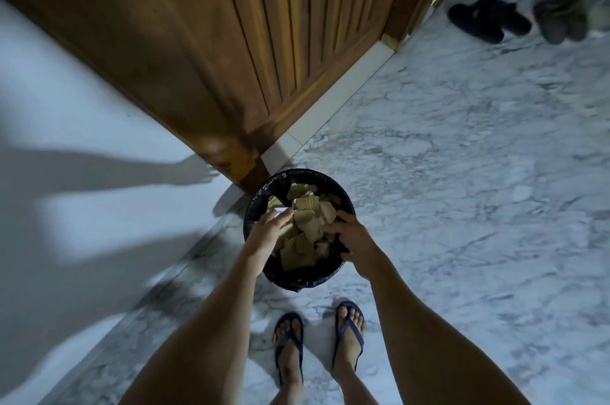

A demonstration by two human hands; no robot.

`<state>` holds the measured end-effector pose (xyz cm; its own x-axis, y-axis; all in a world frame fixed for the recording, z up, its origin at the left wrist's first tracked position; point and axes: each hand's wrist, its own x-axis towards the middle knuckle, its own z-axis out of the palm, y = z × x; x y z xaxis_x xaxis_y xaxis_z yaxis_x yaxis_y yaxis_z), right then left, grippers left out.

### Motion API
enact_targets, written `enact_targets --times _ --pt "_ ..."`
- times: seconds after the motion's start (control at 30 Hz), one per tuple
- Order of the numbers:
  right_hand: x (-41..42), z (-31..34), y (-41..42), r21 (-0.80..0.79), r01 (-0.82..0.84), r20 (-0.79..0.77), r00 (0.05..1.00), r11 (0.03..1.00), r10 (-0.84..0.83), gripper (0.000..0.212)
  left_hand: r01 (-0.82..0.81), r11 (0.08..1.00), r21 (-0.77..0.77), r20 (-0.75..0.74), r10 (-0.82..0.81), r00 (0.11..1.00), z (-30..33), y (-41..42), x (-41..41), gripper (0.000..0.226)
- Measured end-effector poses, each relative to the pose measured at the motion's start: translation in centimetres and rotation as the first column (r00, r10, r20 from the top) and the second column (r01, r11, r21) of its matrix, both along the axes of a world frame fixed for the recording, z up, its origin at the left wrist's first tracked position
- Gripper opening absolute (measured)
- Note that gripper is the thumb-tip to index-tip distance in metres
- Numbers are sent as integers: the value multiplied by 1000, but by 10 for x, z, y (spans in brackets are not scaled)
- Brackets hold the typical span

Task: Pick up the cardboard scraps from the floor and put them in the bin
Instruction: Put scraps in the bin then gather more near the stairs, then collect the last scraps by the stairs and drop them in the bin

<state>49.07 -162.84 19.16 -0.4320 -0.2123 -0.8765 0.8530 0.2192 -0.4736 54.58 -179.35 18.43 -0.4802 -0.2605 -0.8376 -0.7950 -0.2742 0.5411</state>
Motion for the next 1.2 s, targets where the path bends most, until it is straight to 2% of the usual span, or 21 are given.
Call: enact_targets --times 0.07,0.13,0.2,0.23,0.33,0.47,0.6,0.77,0.9,1.03,1.2 --pt "17 31 10 -23 10 -13 1000 1000 -10 54 71 997 13 -7 -71 997 32 15 7 51" --pt "35 55 21 -43 34 -36 999 998 -36 50 143 988 58 -45 -140 989 65 29 11 51" --pt "50 83 34 -61 141 -36 989 988 -143 37 188 976 111 -85 -179 980 99 47 14 48" --pt "55 98 40 -74 204 -39 977 976 -207 33 212 970 118 -102 -200 974 111 56 15 58" --pt "70 149 64 -136 347 -78 930 928 -359 46 333 940 73 -133 -321 938 151 82 19 73" --pt "101 203 110 -164 496 -163 839 853 -519 56 577 816 -41 -185 -574 798 198 126 24 100" --pt "149 239 173 -195 659 -220 692 726 -687 68 711 698 -83 -239 -707 666 251 205 38 78" --pt "261 264 272 -205 836 -272 451 509 -850 58 889 445 -106 -314 -863 395 285 329 111 73" --pt "399 283 338 -218 937 -308 198 272 -930 80 977 181 -111 -354 -926 131 303 430 221 69" --pt "563 287 381 -222 975 -323 -67 6 -944 76 992 -85 -93 -369 -923 -114 317 507 367 79" --pt "770 287 392 -167 939 -326 -341 -301 -882 64 915 -400 -57 -382 -837 -391 326 560 563 67"
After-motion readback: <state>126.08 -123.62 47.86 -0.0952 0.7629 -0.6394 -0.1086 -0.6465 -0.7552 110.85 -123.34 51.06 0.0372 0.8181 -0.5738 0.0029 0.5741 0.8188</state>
